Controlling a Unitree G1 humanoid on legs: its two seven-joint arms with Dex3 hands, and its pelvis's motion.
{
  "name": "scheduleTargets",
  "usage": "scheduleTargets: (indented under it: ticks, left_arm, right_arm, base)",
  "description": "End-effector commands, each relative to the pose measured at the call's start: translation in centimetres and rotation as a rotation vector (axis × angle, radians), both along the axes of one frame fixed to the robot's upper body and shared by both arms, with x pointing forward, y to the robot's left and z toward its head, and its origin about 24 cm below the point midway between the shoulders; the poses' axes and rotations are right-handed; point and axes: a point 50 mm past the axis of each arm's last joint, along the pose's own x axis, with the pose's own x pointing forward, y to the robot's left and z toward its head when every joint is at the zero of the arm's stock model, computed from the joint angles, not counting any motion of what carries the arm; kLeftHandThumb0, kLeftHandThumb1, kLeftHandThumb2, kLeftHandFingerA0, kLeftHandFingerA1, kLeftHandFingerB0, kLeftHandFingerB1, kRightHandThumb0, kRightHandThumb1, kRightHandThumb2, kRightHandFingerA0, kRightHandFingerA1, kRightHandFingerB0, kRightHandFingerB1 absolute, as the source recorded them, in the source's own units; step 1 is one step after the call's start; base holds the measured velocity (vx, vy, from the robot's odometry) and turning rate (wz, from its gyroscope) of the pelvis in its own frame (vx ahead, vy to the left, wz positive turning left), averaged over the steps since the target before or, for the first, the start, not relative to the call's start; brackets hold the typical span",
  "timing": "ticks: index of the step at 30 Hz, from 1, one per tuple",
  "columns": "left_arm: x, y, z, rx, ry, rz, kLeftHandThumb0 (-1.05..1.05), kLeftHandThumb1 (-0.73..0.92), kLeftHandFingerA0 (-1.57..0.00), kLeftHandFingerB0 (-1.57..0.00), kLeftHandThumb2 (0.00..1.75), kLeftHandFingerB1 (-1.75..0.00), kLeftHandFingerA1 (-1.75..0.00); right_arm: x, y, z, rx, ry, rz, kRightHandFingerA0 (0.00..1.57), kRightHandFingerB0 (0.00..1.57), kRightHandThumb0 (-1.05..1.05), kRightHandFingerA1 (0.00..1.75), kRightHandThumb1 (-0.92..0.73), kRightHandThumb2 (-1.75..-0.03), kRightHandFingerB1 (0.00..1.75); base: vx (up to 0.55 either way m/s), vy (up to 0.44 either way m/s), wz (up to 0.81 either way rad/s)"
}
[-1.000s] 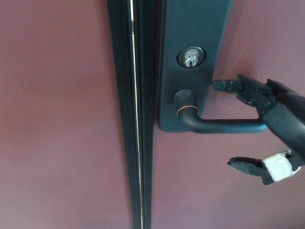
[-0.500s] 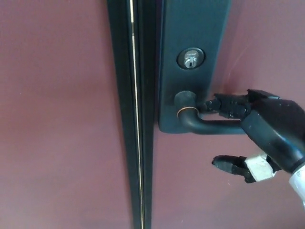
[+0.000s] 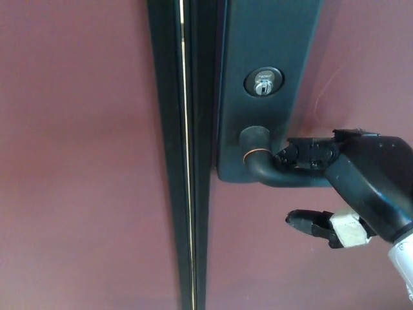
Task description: The robot walks towards the door handle and put its right hand on it and twist the handle
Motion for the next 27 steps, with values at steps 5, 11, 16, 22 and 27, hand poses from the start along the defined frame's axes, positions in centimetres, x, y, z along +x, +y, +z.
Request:
scheduleTargets:
  ticks: [5, 11, 16, 22, 27]
  left_arm:
    - [0.0, 0.4, 0.2, 0.000, 0.000, 0.014, -0.30, 0.54, -0.58, -0.44, 0.56, -0.39, -0.45]
    - [0.0, 0.4, 0.2, -0.001, 0.000, 0.014, -0.30, 0.54, -0.58, -0.44, 0.56, -0.39, -0.45]
    - [0.0, 0.4, 0.2, -0.001, 0.000, 0.014, -0.30, 0.54, -0.58, -0.44, 0.56, -0.39, -0.45]
    - [0.1, 0.4, 0.2, 0.013, 0.007, 0.006, -0.37, 0.44, -0.54, -0.40, 0.70, -0.48, -0.54]
    - [0.1, 0.4, 0.2, 0.004, 0.007, 0.020, -0.37, 0.44, -0.54, -0.41, 0.70, -0.48, -0.54]
  right_arm:
    - [0.0, 0.2, -0.4, -0.010, 0.013, 0.024, 0.77, 0.73, -0.46, 0.58, -0.49, -0.55, 0.51]
    - [0.0, 0.2, -0.5, -0.010, 0.012, 0.024, 0.77, 0.73, -0.46, 0.58, -0.49, -0.55, 0.51]
    - [0.0, 0.2, -0.5, -0.010, 0.015, 0.023, 0.77, 0.73, -0.46, 0.58, -0.49, -0.55, 0.51]
    - [-0.3, -0.3, 1.2, 0.004, -0.014, 0.021, 0.69, 0.64, -0.46, 0.49, -0.49, -0.54, 0.44]
    - [-1.3, -1.4, 3.0, 0.047, -0.085, 0.017, 0.28, 0.28, -0.55, 0.36, -0.48, -0.55, 0.31]
  base:
    - [0.00, 0.000, 0.00]
    - [0.00, 0.000, 0.00]
    - [0.00, 0.000, 0.00]
    - [0.00, 0.000, 0.00]
    - [0.00, 0.000, 0.00]
